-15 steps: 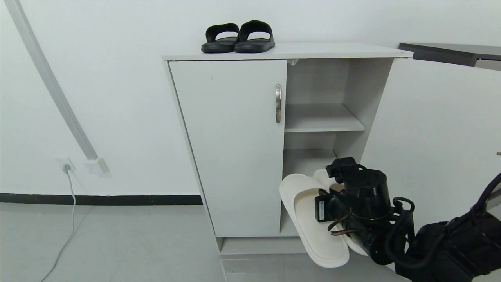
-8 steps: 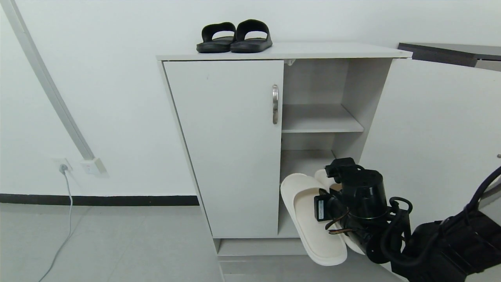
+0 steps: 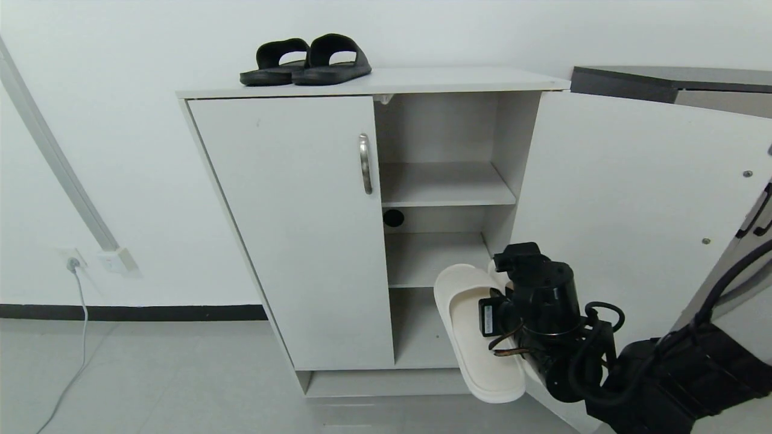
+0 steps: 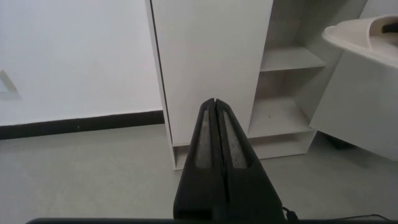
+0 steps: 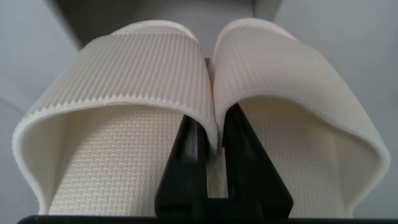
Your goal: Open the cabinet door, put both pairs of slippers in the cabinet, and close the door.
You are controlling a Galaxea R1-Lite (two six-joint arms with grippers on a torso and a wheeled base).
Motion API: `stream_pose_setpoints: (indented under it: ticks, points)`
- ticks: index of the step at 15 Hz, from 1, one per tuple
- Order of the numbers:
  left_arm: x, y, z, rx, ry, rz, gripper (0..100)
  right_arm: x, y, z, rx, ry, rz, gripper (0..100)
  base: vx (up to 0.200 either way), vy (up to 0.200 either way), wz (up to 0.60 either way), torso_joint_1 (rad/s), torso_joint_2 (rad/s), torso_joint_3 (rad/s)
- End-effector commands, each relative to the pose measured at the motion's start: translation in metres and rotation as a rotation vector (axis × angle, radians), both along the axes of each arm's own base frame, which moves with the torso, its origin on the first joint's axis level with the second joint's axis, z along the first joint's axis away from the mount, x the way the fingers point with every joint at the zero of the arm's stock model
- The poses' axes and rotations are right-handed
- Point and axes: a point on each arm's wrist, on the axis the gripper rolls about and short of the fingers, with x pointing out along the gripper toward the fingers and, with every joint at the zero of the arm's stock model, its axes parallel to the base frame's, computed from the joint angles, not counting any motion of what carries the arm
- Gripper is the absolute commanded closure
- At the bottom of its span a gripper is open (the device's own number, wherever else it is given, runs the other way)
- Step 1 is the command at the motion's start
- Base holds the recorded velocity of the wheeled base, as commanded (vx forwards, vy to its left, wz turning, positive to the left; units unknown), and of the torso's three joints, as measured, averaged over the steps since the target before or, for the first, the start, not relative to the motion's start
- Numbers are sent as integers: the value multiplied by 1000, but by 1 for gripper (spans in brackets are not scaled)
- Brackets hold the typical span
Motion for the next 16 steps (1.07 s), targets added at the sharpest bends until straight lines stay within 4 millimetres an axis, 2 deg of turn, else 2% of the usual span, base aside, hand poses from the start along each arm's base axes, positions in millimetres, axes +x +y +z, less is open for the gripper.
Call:
stream_pose_setpoints:
  ticks: [1,5,6,7,10,16]
  points:
    - [0,0,0,0,3,0,100,16,24,-20,-8,4,-37,100,0,0,0,0,0,0]
    - [0,0,0,0,4,0,100,39,57,-42,12,-24,-100,100,0,0,0,0,0,0]
    - [0,0,0,0,4,0,100,39,57,-42,12,-24,-100,100,0,0,0,0,0,0]
    - [0,0,0,0,3,0,100,49,63,-43,9,-25,-113,100,0,0,0,0,0,0]
    - [0,0,0,0,3,0,100,59,75,-49,14,-30,-111,100,0,0,0,0,0,0]
    - [0,0,0,0,1,0,100,61,76,-54,8,-23,-107,100,0,0,0,0,0,0]
